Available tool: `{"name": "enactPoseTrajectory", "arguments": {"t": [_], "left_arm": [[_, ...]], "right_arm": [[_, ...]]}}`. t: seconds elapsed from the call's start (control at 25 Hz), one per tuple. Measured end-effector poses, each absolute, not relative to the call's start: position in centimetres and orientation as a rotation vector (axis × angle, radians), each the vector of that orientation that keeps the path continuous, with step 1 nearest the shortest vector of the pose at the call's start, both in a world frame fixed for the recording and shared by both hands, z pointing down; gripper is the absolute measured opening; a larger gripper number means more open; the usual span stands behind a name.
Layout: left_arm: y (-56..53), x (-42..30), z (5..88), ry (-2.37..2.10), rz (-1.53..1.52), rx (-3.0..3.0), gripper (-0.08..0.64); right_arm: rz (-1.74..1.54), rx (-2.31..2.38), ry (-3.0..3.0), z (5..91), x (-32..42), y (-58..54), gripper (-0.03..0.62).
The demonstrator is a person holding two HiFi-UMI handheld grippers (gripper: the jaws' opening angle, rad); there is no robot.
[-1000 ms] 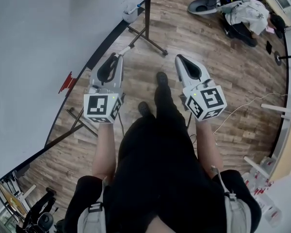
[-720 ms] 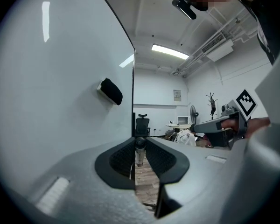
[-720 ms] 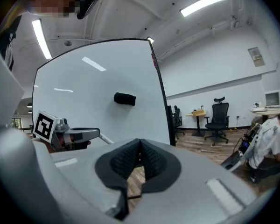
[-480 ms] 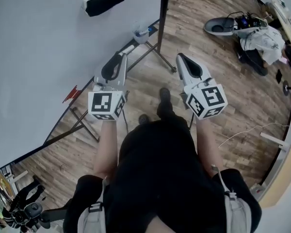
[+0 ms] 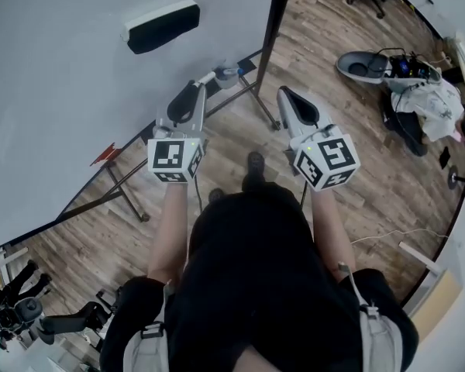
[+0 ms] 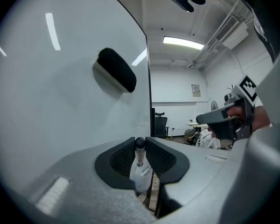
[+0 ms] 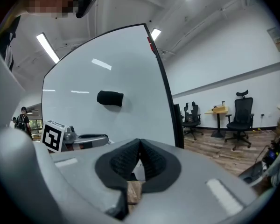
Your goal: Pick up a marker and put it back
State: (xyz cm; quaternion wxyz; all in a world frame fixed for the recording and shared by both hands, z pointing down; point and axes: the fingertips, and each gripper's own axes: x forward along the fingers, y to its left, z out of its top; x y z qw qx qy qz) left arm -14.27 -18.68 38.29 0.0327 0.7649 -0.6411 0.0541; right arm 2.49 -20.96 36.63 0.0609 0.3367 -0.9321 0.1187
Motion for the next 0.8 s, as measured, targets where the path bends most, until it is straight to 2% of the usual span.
{"name": "enactPoseTrajectory", "arguments": {"t": [0.8], "left_arm": [[-25.0, -12.6, 45.3, -2.008, 0.253, 2.151, 0.080]], "right_arm": [[0.372, 0.863, -2.825, 38.0, 4.3, -27.2, 0.002]]}}
